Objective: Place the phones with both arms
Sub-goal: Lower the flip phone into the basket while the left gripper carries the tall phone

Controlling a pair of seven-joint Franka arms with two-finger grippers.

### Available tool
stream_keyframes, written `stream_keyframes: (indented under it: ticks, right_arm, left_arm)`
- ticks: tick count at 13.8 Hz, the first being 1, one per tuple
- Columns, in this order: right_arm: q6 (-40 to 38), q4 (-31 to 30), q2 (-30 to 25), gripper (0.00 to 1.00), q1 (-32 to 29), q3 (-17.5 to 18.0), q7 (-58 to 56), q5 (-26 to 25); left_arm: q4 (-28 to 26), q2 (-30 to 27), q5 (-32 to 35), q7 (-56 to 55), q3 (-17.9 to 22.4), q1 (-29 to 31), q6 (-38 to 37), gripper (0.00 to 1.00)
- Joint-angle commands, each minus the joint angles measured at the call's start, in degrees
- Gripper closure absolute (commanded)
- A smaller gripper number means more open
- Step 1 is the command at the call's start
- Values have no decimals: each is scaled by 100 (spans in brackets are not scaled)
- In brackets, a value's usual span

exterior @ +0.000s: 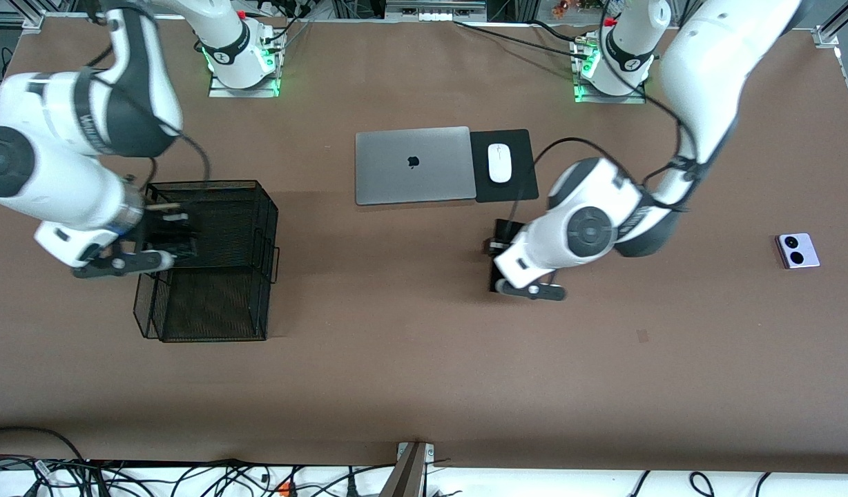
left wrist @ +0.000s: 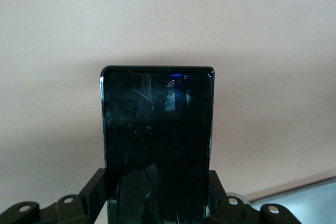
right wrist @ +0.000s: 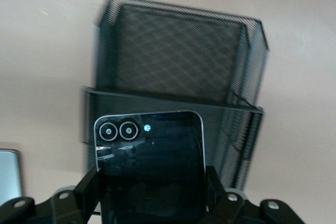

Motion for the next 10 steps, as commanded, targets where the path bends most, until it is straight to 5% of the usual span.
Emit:
stream_keyframes:
  ticks: [1, 5, 10]
  right_arm:
    - [860, -1521, -867, 100, 112, -335, -441, 59]
    - [1784, -2377, -781, 100, 95, -503, -459, 59]
    - [1979, -2308, -227, 100, -90, -512, -415, 225]
  left_arm:
    - [269, 156, 22, -389, 557, -862, 335, 76]
    - [286, 349, -4, -1014, 1489, -2138, 888, 76]
    - [304, 807, 13, -1490, 1570, -2509, 1610, 70]
